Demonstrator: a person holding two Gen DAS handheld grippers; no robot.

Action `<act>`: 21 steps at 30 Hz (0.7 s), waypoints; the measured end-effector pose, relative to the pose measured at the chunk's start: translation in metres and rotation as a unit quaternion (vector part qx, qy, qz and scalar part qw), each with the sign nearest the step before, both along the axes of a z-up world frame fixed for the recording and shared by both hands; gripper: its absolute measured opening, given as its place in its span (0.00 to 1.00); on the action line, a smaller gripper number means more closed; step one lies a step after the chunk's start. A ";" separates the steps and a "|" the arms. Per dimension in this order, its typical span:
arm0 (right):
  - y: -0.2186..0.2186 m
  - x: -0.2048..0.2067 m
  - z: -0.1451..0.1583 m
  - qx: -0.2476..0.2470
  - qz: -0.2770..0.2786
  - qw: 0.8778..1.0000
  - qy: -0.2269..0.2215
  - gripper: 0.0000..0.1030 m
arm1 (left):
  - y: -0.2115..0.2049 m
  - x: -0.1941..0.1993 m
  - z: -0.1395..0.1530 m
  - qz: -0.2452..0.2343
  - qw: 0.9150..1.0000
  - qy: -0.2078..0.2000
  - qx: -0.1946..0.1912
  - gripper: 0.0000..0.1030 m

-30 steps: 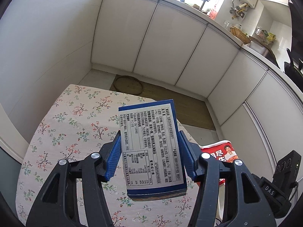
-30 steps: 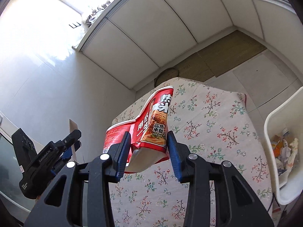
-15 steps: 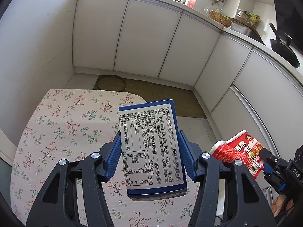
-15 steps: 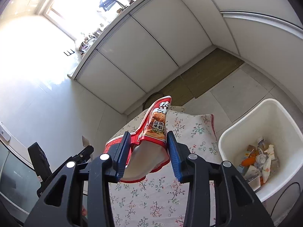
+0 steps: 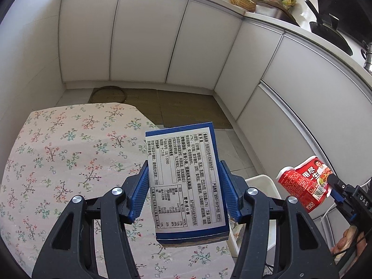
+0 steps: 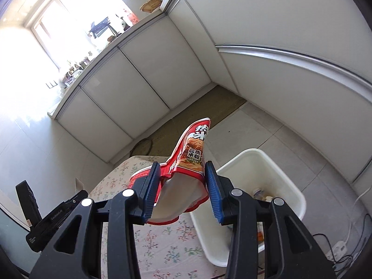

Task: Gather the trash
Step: 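Lift the card and noodle cup and carry both over the white bin, then open both tools above the bin to drop the cup and card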

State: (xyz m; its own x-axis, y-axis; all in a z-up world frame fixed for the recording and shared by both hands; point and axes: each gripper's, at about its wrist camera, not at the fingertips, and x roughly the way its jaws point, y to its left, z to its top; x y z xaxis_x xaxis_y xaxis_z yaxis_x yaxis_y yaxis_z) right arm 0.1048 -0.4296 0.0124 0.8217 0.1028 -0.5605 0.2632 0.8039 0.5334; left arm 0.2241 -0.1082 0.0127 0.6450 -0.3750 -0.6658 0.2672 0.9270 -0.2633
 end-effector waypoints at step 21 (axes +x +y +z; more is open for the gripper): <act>-0.052 -0.039 -0.001 -0.182 -0.119 0.974 0.060 0.84 | -0.136 -0.033 -0.035 -0.120 0.993 -0.001 0.010 0.53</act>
